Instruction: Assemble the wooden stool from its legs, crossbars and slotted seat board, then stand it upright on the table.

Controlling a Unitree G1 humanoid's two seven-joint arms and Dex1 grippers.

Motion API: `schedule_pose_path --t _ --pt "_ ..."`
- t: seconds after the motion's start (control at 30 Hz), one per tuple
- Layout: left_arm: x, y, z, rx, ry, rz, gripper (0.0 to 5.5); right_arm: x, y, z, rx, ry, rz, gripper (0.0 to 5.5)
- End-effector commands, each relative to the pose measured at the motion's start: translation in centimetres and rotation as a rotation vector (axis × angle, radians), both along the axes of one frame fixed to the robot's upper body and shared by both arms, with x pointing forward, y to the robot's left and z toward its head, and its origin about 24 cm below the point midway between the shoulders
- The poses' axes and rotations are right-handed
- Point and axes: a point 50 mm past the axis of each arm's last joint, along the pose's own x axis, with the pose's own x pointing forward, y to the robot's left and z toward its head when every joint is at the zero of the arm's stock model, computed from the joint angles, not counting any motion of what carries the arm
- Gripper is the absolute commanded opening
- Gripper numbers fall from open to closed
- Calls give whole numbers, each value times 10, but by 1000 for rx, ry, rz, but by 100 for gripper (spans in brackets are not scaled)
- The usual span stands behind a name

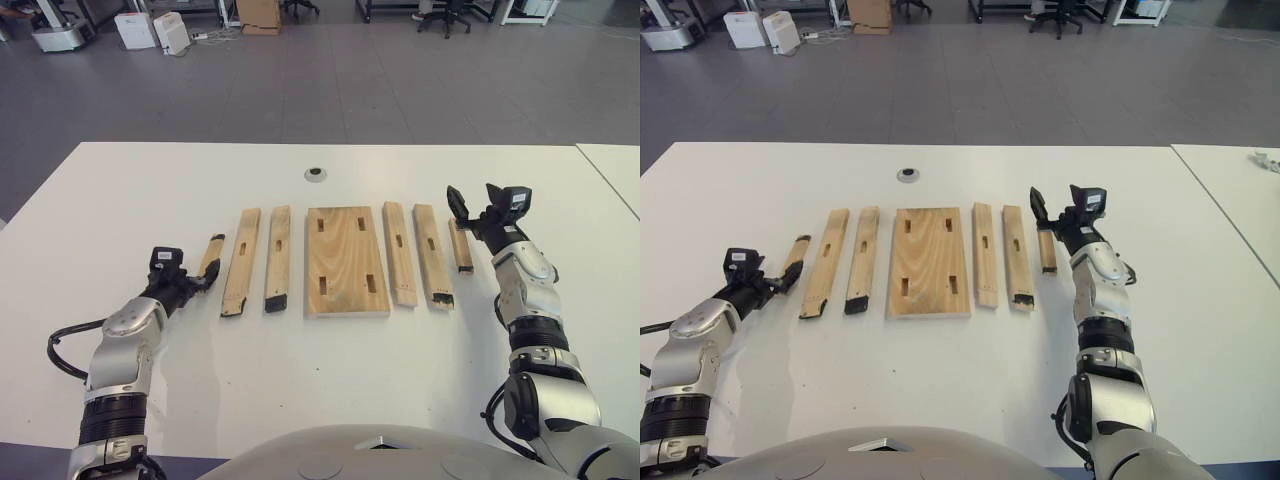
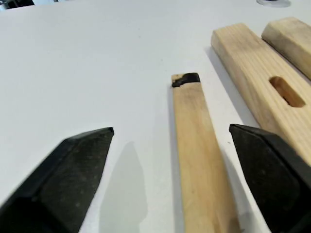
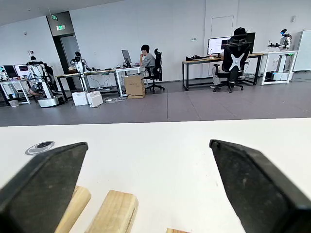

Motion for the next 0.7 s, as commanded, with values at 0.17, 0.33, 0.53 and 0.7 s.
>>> schedule_pose_path --t 0.17,0.33,0.53,0.7 --pt "-16 7 -12 92 141 -13 296 -3 -1 -5 -27 44 -10 468" --pt "-24 14 -22 102 190 12 214 -4 0 -8 -60 67 0 468" --pt "-39 25 -40 110 307 40 129 -2 4 -6 -70 69 15 468" --pt "5 22 12 83 -97 58 128 4 25 17 58 18 141 468"
